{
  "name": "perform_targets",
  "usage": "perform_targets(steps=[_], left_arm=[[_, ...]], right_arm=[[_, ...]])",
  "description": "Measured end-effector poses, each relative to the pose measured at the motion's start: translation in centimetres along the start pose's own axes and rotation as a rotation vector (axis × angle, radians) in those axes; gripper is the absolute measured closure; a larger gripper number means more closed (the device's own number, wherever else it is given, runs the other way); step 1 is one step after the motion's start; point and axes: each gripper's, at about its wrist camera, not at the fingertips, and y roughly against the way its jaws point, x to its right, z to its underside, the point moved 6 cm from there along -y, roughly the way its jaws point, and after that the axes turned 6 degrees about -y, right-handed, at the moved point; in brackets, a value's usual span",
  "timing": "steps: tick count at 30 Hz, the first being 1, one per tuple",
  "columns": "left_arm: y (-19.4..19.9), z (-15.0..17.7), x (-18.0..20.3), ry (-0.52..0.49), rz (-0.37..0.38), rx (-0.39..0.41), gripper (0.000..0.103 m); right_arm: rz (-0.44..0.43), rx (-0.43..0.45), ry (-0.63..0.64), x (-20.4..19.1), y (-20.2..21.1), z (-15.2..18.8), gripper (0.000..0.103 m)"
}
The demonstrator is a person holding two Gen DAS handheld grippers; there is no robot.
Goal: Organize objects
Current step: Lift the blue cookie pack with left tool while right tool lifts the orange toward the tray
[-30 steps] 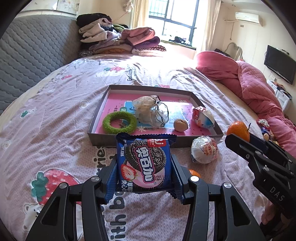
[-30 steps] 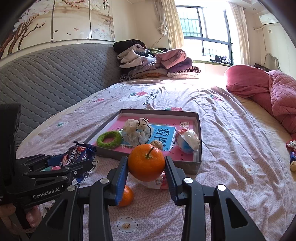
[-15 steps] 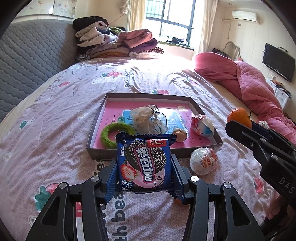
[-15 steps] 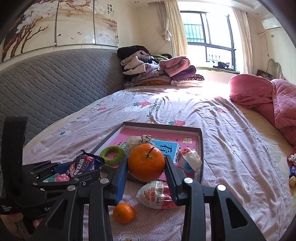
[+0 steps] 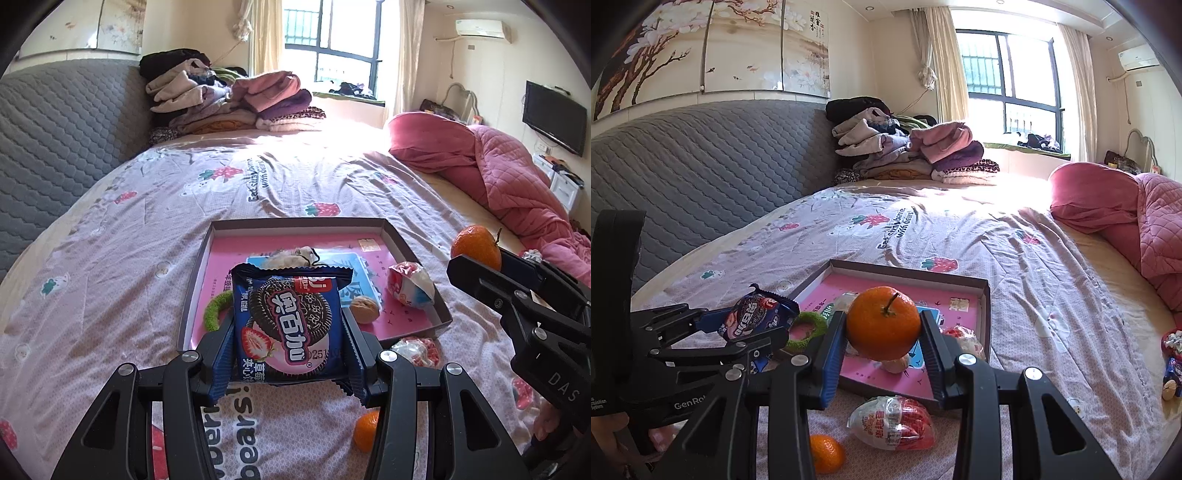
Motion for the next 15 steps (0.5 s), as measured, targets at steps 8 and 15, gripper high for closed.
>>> perform_targets(steps=[8, 15], left_arm=[[-1.1, -1.5, -0.7, 0.001, -0.017, 0.003, 0.050], [-2.5, -2.7, -1.6, 0.014, -0.009, 0.005, 0.050]], right_arm=[[0.000, 0.018, 0.016, 0.1, -1.1, -1.4, 0.064], [0.003, 0.032, 0.042, 0.2, -2.4, -2.3, 0.064]])
